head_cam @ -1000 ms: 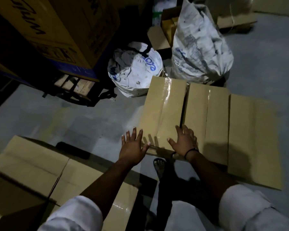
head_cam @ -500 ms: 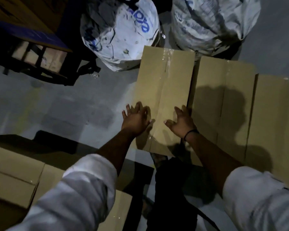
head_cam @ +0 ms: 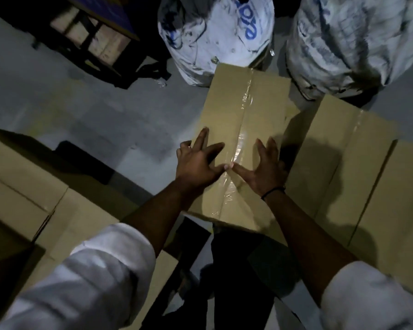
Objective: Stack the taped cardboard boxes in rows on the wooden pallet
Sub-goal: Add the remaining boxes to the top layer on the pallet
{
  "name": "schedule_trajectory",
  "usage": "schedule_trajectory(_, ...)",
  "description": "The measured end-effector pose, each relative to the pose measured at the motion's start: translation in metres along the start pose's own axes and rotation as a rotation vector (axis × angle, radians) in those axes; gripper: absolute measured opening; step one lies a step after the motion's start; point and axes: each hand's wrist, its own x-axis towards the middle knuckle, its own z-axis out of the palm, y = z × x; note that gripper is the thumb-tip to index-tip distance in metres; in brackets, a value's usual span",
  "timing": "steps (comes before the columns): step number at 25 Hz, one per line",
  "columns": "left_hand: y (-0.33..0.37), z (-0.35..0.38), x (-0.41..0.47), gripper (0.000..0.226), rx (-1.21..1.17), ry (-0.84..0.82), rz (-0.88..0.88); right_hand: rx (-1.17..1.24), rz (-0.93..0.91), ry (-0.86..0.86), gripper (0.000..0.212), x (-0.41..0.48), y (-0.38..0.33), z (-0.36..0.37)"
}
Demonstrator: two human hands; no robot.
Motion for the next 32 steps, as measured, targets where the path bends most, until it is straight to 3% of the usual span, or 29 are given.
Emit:
schedule_trajectory(6, -0.038, -0.075, -0.125, 0.069, -0.176, 0.239, -0.231, -0.126, -0.290, 0.050, 0.105, -0.082, -0.108, -0.007)
schedule_trajectory(11, -0.108, -0.100, -0.266, 0.066, -0.208, 0.429, -0.385, -0.264, -0.565, 0.023, 0.101, -0.173, -0.200, 0.055)
schedule_trajectory(17, -0.195, -0.104, -0.386, 0.062, -0.158, 0.553, -0.555, -0.267, -0.856, -0.128, 0.099, -0.254, -0.269, 0.151)
schedule_trajectory(20, -0.236, -0.094, -0.407, 0.067, -0.200, 0.537, -0.661, -0.297, -0.900, -0.280, 0.102, -0.260, -0.293, 0.197)
schedule_trajectory(24, -0.278, -0.060, -0.431, 0.076, -0.363, 0.363, -0.749, -0.567, -0.938, -0.488, 0.110, -0.264, -0.293, 0.243)
schedule_trajectory(26, -0.286, -0.047, -0.441, 0.077, -0.411, 0.346, -0.741, -0.674, -0.950, -0.462, 0.114, -0.275, -0.273, 0.253)
schedule_trajectory(32, -0.324, -0.065, -0.446, 0.072, -0.260, 0.393, -0.767, -0.814, -0.979, -0.384, 0.135, -0.298, -0.198, 0.253)
